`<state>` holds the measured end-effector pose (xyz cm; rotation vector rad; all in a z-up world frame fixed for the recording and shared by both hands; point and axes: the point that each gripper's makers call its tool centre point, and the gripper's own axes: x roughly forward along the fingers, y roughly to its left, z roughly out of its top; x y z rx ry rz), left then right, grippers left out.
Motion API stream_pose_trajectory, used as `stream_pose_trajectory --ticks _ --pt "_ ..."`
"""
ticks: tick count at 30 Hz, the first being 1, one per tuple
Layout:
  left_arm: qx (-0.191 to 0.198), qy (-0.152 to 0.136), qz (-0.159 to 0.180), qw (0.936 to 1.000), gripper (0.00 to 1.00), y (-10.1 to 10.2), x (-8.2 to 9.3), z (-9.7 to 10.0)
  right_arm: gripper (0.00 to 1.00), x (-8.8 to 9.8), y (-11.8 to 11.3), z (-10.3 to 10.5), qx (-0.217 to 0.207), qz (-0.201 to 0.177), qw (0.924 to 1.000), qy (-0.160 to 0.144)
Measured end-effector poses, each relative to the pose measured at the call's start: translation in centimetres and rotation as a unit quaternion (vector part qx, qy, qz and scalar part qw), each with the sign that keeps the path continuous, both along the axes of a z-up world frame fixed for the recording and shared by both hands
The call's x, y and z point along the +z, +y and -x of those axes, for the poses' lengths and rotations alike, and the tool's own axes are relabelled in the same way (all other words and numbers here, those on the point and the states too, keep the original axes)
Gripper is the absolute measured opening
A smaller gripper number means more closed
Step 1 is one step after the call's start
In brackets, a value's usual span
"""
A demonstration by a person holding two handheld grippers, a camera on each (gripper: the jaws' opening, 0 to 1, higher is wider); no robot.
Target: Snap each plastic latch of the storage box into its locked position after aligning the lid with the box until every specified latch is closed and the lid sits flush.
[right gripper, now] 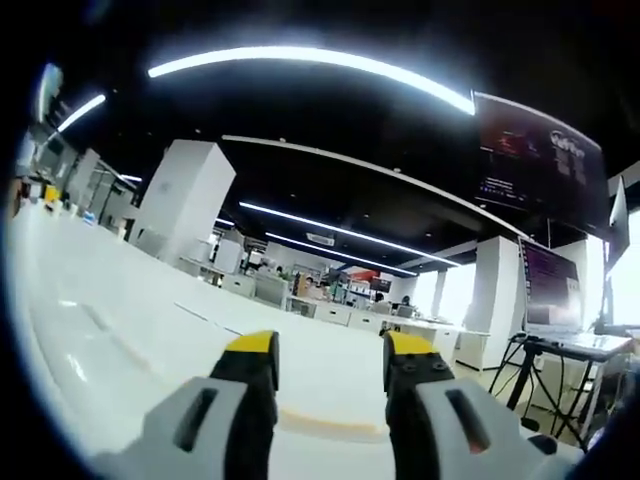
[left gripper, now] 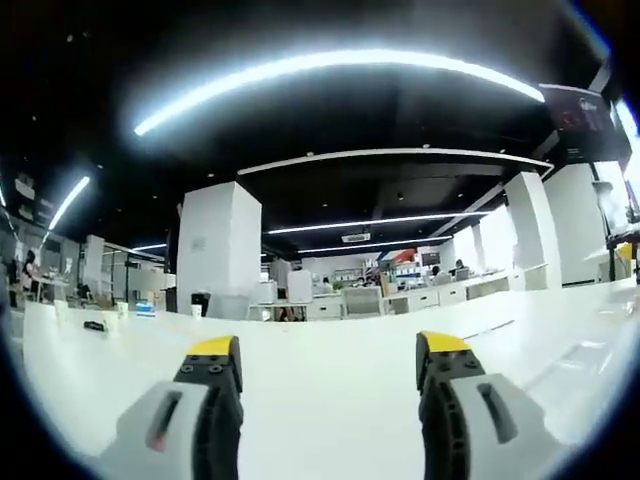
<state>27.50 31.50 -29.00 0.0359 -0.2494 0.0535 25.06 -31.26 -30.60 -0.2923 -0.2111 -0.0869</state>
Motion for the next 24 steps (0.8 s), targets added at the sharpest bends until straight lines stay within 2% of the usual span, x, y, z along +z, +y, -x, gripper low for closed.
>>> stream_pose_trajectory --ticks 4,10,13,16,23,24 --pt "-0.014 -0.003 0.005 0.9999 0.71 -0.5 0.2 0.0 0.41 0.0 0.0 0.0 0.000 -0.003 1.0000 0.000" --pt "-0.062 0.007 0.018 0.9979 0.71 -1.9 0.3 -0.4 0.41 -0.1 0.1 0.0 -0.002 -0.004 1.0000 0.001" --pt "-0.101 -0.004 0.036 0.9942 0.70 -3.4 1.3 -0.3 0.41 0.0 0.1 0.1 -0.003 -0.006 1.0000 0.000" --pt "-0.126 -0.016 0.054 0.9904 0.70 -4.1 2.3 -0.2 0.41 0.1 0.0 0.2 -0.004 -0.008 1.0000 -0.002" --pt "-0.164 -0.010 0.046 0.9853 0.70 -6.5 3.3 -0.3 0.41 0.2 -0.2 0.2 -0.006 -0.010 0.9999 -0.006" --pt "-0.176 -0.012 0.049 0.9831 0.70 -7.1 3.6 -0.2 0.41 0.3 -0.3 0.2 -0.007 -0.010 0.9999 -0.007"
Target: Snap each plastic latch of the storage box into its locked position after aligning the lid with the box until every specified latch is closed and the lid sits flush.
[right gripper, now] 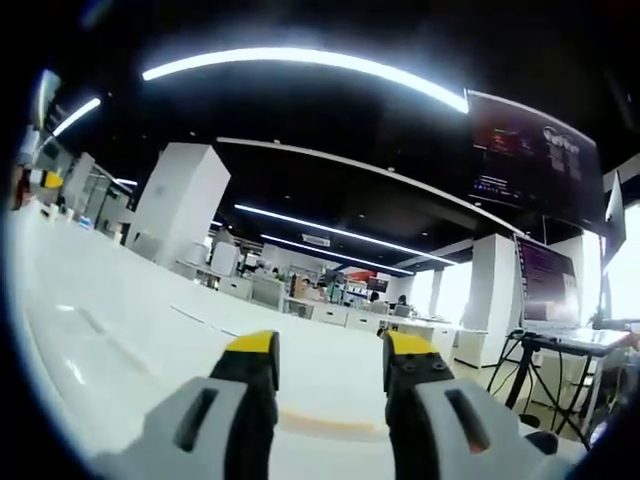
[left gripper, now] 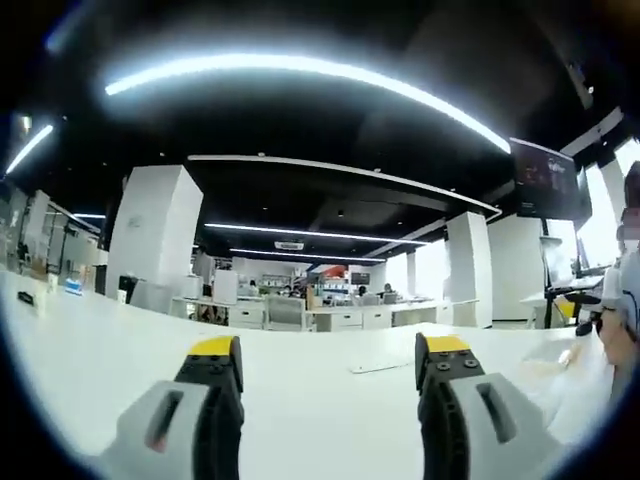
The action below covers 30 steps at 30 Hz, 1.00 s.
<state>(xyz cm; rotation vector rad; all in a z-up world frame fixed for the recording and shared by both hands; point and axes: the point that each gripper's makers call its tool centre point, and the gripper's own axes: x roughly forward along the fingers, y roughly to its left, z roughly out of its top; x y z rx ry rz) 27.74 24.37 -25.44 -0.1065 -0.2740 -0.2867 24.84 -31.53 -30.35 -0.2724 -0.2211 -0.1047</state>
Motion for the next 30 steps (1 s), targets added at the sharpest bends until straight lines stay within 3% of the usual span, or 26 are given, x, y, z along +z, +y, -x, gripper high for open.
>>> stream_pose_trajectory --ticks 10,14,19,27,30 --pt "-0.074 -0.008 -0.038 0.9965 0.70 -6.3 2.4 -0.4 0.41 0.1 -0.1 0.1 0.002 0.000 1.0000 -0.001" --pt "-0.117 -0.005 -0.046 0.9920 0.71 -9.0 2.6 -0.7 0.41 0.1 -0.1 0.1 0.002 0.001 1.0000 -0.002" --pt "-0.135 0.014 -0.066 0.9886 0.71 -11.6 2.1 -1.7 0.41 0.1 0.1 0.1 0.005 0.001 1.0000 -0.001" --pt "-0.191 0.036 -0.097 0.9760 0.71 -16.4 1.4 -2.6 0.41 0.1 0.2 0.2 0.007 0.003 1.0000 -0.002" --pt "-0.216 0.043 -0.115 0.9686 0.71 -18.9 1.1 -2.8 0.41 0.1 0.1 0.1 0.006 0.002 1.0000 -0.002"
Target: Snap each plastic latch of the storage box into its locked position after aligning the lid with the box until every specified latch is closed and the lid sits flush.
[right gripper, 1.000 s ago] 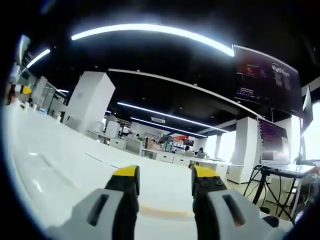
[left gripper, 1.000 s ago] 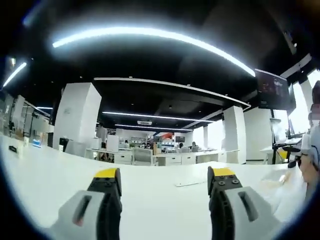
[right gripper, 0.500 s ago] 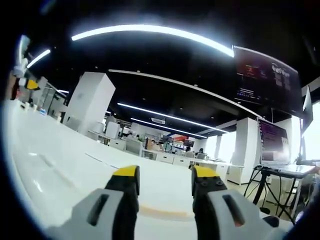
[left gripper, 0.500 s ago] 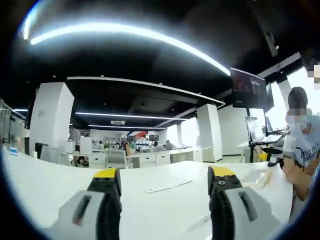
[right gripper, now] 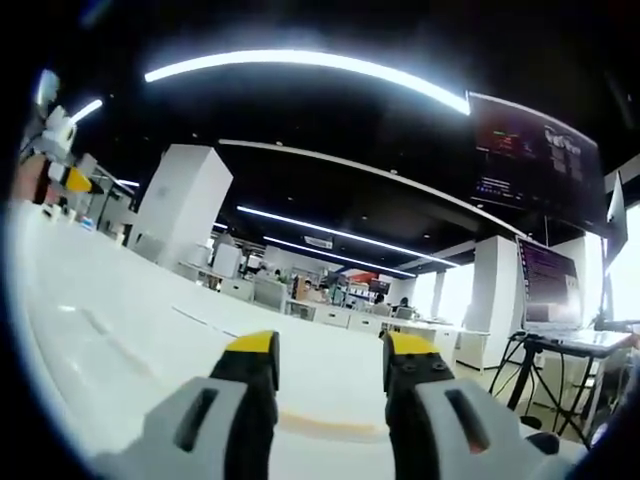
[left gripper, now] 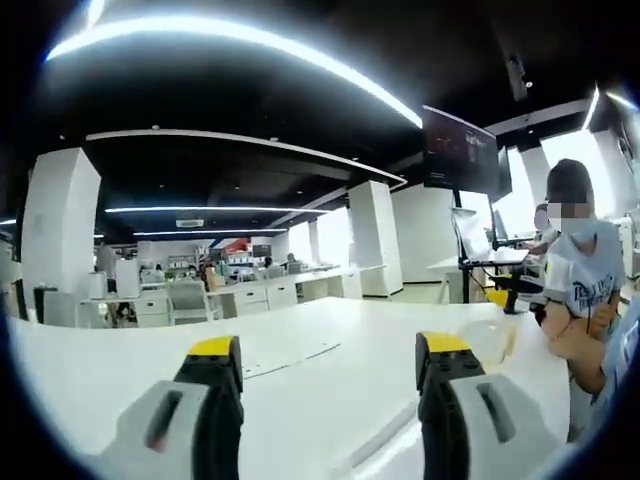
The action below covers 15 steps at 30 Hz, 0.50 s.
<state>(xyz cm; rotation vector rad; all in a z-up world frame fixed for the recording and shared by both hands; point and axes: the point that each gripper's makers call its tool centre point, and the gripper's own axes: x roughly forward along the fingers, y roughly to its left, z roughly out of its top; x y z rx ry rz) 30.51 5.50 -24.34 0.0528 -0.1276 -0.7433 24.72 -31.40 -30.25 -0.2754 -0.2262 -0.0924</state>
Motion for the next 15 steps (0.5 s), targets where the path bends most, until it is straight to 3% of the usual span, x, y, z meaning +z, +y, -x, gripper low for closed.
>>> stream_pose_trajectory --ticks 8,15 --pt "-0.076 0.016 -0.049 0.9958 0.71 -6.7 -0.9 0.2 0.41 -0.2 0.0 -0.2 -0.001 0.001 1.0000 0.006" --pt "-0.115 0.012 -0.079 0.9901 0.71 -10.6 -0.9 0.9 0.41 -0.2 -0.1 -0.3 -0.001 -0.001 1.0000 0.006"
